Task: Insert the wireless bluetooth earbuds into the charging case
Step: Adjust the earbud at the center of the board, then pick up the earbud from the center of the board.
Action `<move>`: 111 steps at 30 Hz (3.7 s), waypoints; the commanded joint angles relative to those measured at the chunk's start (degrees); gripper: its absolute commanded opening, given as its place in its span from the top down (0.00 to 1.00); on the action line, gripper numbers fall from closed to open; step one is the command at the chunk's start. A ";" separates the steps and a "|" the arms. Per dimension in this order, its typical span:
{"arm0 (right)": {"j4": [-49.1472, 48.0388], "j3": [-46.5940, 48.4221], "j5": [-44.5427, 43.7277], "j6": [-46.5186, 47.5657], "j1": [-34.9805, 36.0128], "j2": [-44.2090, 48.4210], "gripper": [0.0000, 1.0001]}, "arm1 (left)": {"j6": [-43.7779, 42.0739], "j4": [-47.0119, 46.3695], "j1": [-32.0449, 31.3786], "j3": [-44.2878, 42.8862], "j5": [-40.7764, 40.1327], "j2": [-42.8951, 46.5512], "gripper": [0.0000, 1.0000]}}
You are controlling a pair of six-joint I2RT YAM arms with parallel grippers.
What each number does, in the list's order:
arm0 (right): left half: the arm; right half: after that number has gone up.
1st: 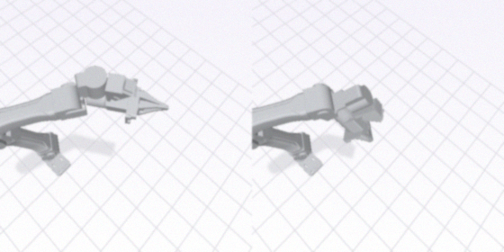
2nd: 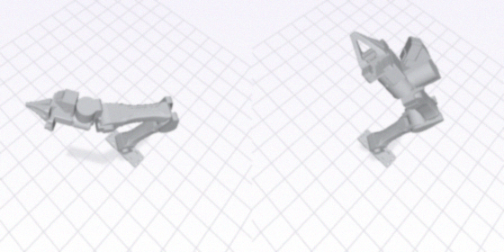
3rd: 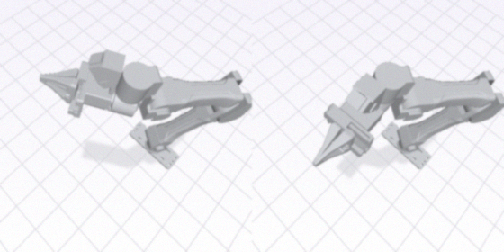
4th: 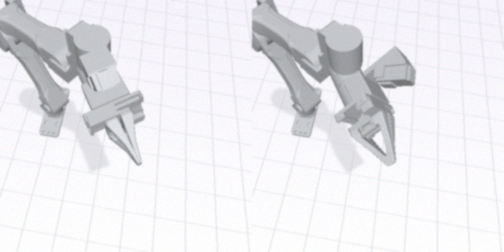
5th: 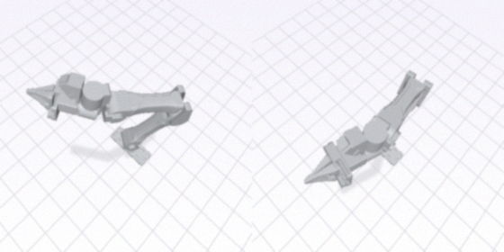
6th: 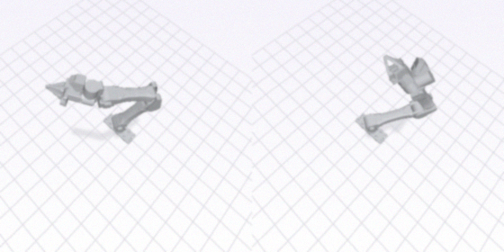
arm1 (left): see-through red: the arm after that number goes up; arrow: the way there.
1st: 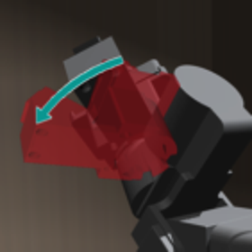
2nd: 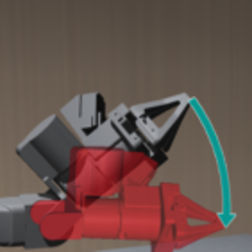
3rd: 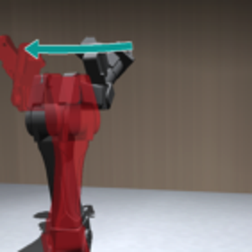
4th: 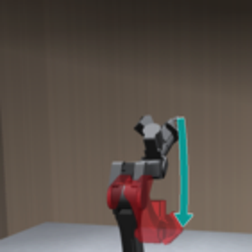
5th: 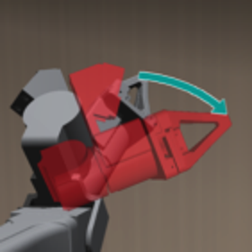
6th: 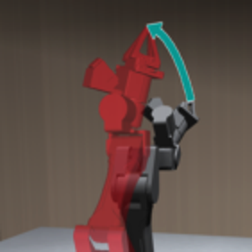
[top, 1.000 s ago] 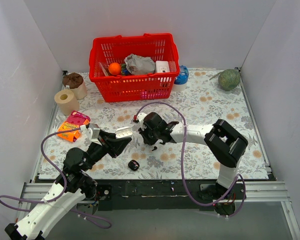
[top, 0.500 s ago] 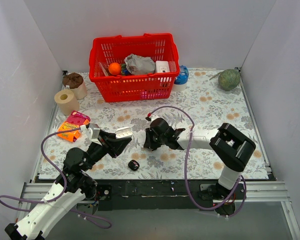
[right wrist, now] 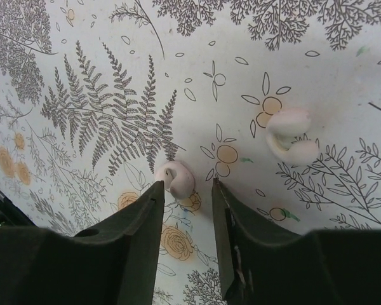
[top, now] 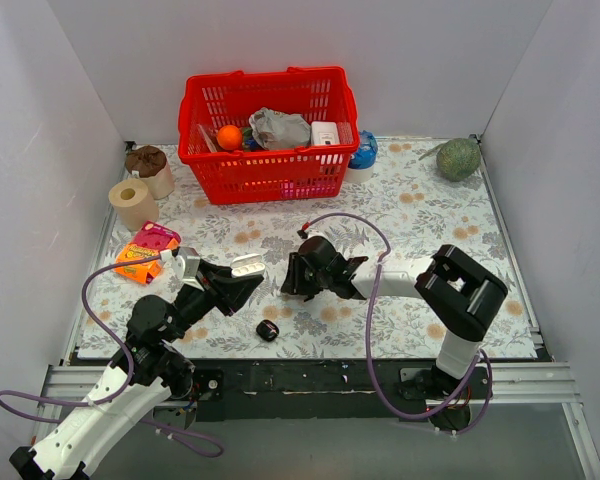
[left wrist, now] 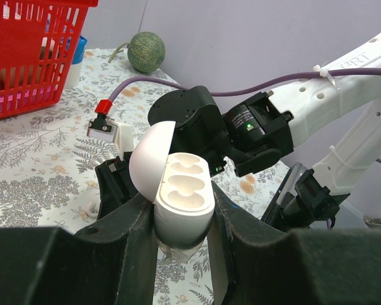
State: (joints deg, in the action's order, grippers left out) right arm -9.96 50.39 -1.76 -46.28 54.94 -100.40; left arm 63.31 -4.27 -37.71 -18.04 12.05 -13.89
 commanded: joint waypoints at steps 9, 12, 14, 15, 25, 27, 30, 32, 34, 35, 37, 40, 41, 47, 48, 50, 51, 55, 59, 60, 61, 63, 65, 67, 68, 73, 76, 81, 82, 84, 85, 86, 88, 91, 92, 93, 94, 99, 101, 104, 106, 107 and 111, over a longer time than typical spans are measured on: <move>8.10 4.97 -1.93 17.96 0.35 4.25 0.55 | -0.03 -0.56 0.01 -1.82 0.43 -0.44 1.00; 8.46 6.56 -1.84 26.40 0.35 3.11 0.58 | -0.03 -0.56 0.01 -1.82 0.43 -0.35 1.00; 6.89 6.39 -1.50 30.36 0.35 2.93 0.59 | -0.03 -0.47 0.01 -1.82 0.43 -0.35 1.00; 6.10 6.04 -0.80 31.33 0.35 2.67 0.58 | -0.03 -0.47 0.01 -1.82 0.34 -0.26 1.00; 4.60 8.76 1.32 34.77 0.43 -1.47 0.57 | -0.12 -0.12 0.01 -1.82 0.25 -0.08 1.00; 4.42 9.11 1.23 34.68 0.43 -1.29 0.57 | -0.03 -0.03 0.01 -1.82 0.16 -0.09 1.00; 4.25 8.59 -2.71 34.33 0.35 0.89 0.57 | -0.03 0.32 0.01 -2.00 -0.01 -0.08 1.00; 2.58 6.49 -6.06 34.68 0.17 2.83 0.55 | -0.03 0.32 0.01 -1.91 -0.01 0.00 1.00; 2.48 5.95 -6.33 35.56 -0.70 4.51 0.55 | -0.03 0.23 0.01 -1.91 -0.10 0.00 1.00; 3.27 6.29 -5.89 35.82 -0.97 4.51 0.55 | -0.03 0.23 0.01 -1.82 -0.10 0.00 1.00; 4.68 6.74 -3.62 36.52 -2.11 3.81 0.55 | 0.06 0.05 0.01 -1.91 -0.01 -0.52 1.00; 4.07 5.86 -1.06 36.70 -2.82 3.55 0.55 | 0.06 -0.03 0.01 -2.00 0.34 -0.53 1.00; 3.81 5.68 -0.62 36.70 -2.82 3.54 0.55 | 0.06 -0.03 0.01 -1.91 0.34 -0.44 1.00; 4.24 5.86 0.62 36.88 -2.91 1.88 0.56 | -0.03 0.23 0.01 -1.91 0.25 0.27 1.00; 4.33 5.86 0.53 36.88 -2.91 1.61 0.56 | -0.03 0.23 0.01 -1.82 0.25 0.18 1.00; 4.42 5.86 0.88 36.88 -2.91 1.26 0.56 | 0.15 0.23 0.01 -1.91 0.25 0.09 1.00; 4.59 5.86 0.88 36.88 -2.91 1.00 0.56 | 0.15 0.23 0.01 -1.91 0.34 0.09 1.00; 4.95 5.95 1.06 36.88 -2.99 0.29 0.56 | 0.06 0.14 0.01 -1.91 0.34 -0.17 1.00; 4.68 4.98 0.79 36.70 -3.17 0.03 0.56 | 0.15 0.14 0.01 -1.91 0.34 -0.26 1.00; 4.77 4.89 0.71 36.70 -3.17 -0.06 0.56 | 0.15 0.14 0.01 -1.91 0.34 -0.26 1.00; 4.86 4.89 0.62 36.70 -3.17 -0.06 0.56 | 0.24 0.14 0.01 -1.91 0.34 -0.17 1.00; 4.95 4.80 0.53 36.70 -3.35 -0.06 0.56 | 0.24 0.14 0.01 -1.91 0.43 -0.35 1.00; 5.03 4.80 0.35 36.70 -3.35 -0.32 0.56 | 0.32 0.14 0.01 -1.91 0.34 -0.44 1.00; 5.21 4.63 0.44 36.88 -3.52 -0.50 0.56 | 0.32 0.14 0.01 -1.91 0.43 -0.35 1.00; 5.12 4.54 0.44 36.79 -3.61 -0.67 0.56 | 0.32 0.14 0.01 -1.91 0.34 -0.35 1.00; 5.12 4.01 0.79 36.53 -4.31 -1.11 0.56 | 0.32 0.14 0.01 -1.91 0.34 -0.44 1.00; 5.30 3.75 0.62 36.26 -4.93 -1.29 0.57 | 0.24 0.14 0.01 -1.91 0.43 -0.52 1.00; 5.38 3.14 -0.08 36.09 -5.54 -0.85 0.58 | 0.15 -0.03 0.01 -1.91 0.34 -0.96 1.00; 5.39 2.96 -0.43 36.09 -5.63 -0.85 0.59 | 0.15 -0.12 0.01 -1.91 0.43 -1.05 1.00; 5.30 2.87 -0.87 36.00 -5.63 -0.68 0.61 | 0.15 -0.30 0.01 -1.82 0.60 -1.05 1.00; 5.21 2.78 -0.88 36.00 -5.63 -0.67 0.62 | 0.15 -0.30 0.01 -1.91 0.60 -1.05 1.00; 5.21 2.78 -1.05 35.91 -5.72 -0.67 0.63 | 0.24 -0.30 0.01 -1.91 0.52 -1.05 1.00; 5.12 2.70 -1.58 35.91 -5.72 -0.67 0.67 | 0.32 -0.30 0.01 -1.91 0.60 -0.79 1.00; 5.03 2.69 -2.37 35.74 -5.89 -0.41 0.74 | 0.41 -0.21 0.01 -1.82 0.52 -0.70 1.00; 5.29 2.78 -2.72 35.65 -5.98 -0.41 0.77 | 0.41 -0.21 0.01 -1.73 0.60 -0.61 1.00; 5.38 2.78 -2.90 35.65 -5.98 -0.50 0.79 | 0.41 -0.21 0.01 -1.82 0.60 -0.61 1.00; 5.30 2.70 -3.16 35.65 -6.07 -0.32 0.85 | 0.41 -0.21 0.01 -1.82 0.52 -0.61 1.00; 5.39 1.64 -6.40 35.38 -6.33 2.83 0.99 | 0.41 -0.12 0.01 -1.82 0.60 -0.52 1.00; 6.87 1.46 -6.85 35.73 -6.33 7.83 0.99 | 0.50 -0.12 0.01 -1.91 0.34 -0.44 1.00; 13.98 3.65 -5.55 36.43 -6.33 17.40 0.99 | 0.76 -0.30 -0.08 -2.61 0.25 -0.79 1.00; 18.46 5.67 -1.42 38.10 -5.90 25.20 0.99 | 0.76 -1.08 0.01 -3.57 0.51 -1.22 1.00; 22.83 8.12 0.94 38.89 -5.81 27.78 0.99 | 0.68 -1.61 0.01 -4.01 1.04 -1.49 1.00; 37.17 15.51 18.48 45.30 -4.14 37.89 0.99 | -0.46 -4.16 0.10 -6.65 7.35 -6.48 1.00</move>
State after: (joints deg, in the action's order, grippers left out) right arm 13.13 57.47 0.27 -7.44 49.12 -71.00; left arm 63.88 -4.99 -37.71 -20.51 13.23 -16.27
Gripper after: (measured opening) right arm 0.033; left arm 0.291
